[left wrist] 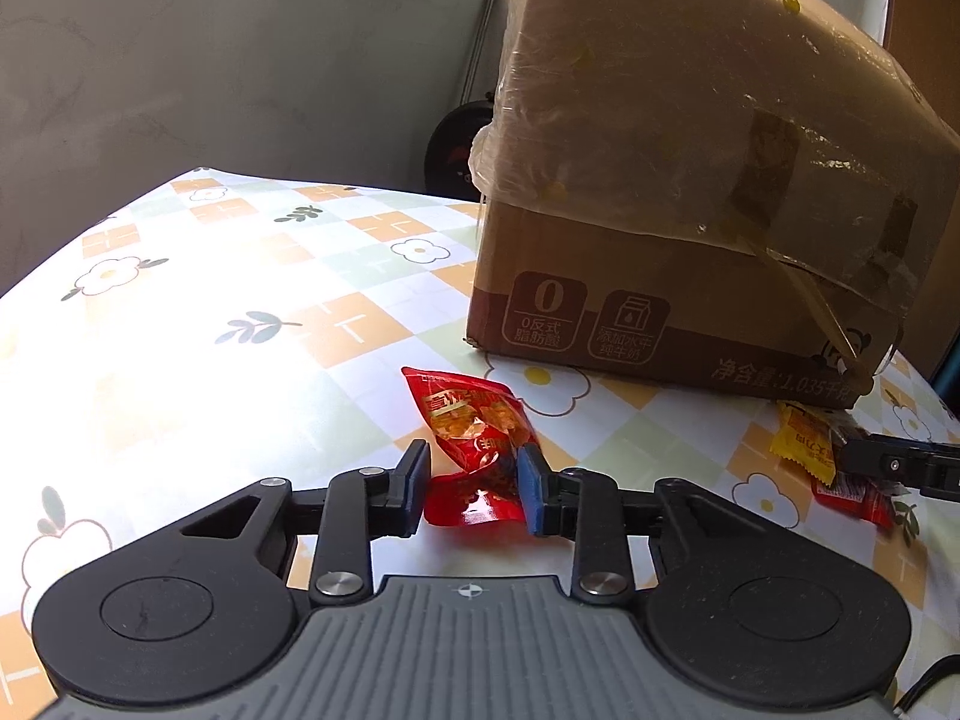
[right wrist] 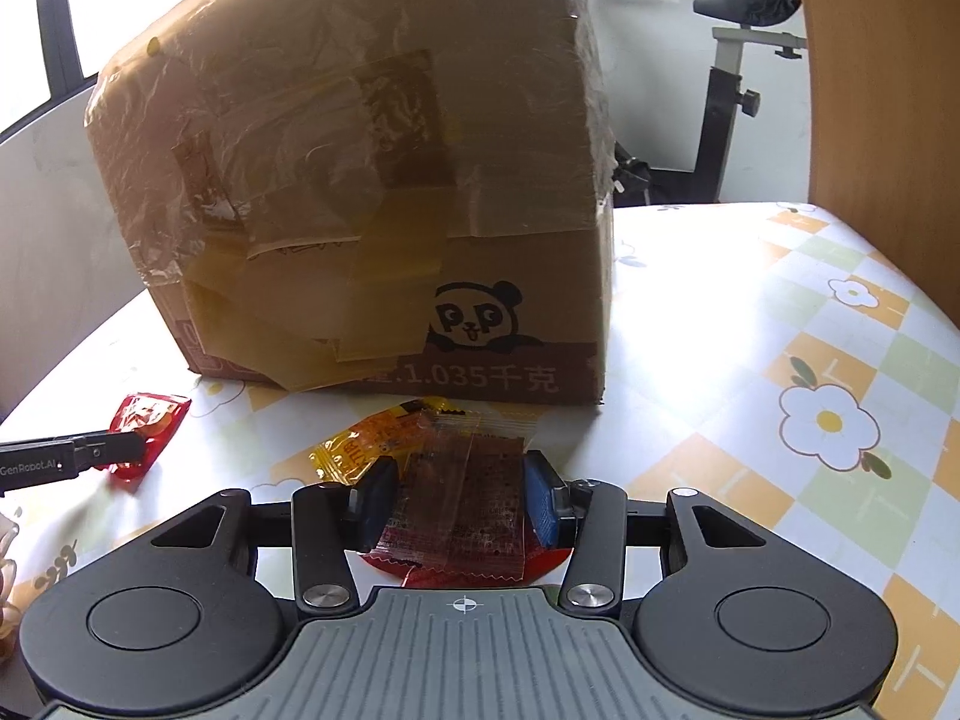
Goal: Organize snacks
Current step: 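Close the left tool on the red jelly packet while the right tool grasps the brown sauce packet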
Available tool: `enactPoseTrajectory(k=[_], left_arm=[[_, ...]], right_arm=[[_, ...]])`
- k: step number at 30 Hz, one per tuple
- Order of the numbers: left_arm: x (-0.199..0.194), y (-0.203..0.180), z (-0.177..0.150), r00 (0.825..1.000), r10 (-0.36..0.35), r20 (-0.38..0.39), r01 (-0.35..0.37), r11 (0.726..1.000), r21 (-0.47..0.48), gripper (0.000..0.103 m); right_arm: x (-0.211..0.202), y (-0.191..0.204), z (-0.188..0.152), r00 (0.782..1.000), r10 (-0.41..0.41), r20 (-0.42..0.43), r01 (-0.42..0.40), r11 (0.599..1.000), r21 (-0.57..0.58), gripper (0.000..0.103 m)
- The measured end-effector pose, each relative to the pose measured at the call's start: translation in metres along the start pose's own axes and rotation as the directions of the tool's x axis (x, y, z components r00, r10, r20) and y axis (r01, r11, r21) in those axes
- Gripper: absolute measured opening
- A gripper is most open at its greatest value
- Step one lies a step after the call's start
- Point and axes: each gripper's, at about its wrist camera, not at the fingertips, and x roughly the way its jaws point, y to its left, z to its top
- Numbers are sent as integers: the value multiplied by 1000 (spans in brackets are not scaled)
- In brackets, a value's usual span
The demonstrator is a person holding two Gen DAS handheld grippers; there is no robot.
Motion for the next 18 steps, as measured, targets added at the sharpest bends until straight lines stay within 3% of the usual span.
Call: enactPoseTrajectory(k=[2,18], left_arm=[[-2,-2,-1,1000,2,12,-2,1000,12,24],[-13,-6,-4,999,10,46,-11,1000,27,21]], right_arm=[[0,-1,0,1000,1,1,-1,1000,7,42],[-1,-2,-1,1000,2,10,-2,1000,15,42]])
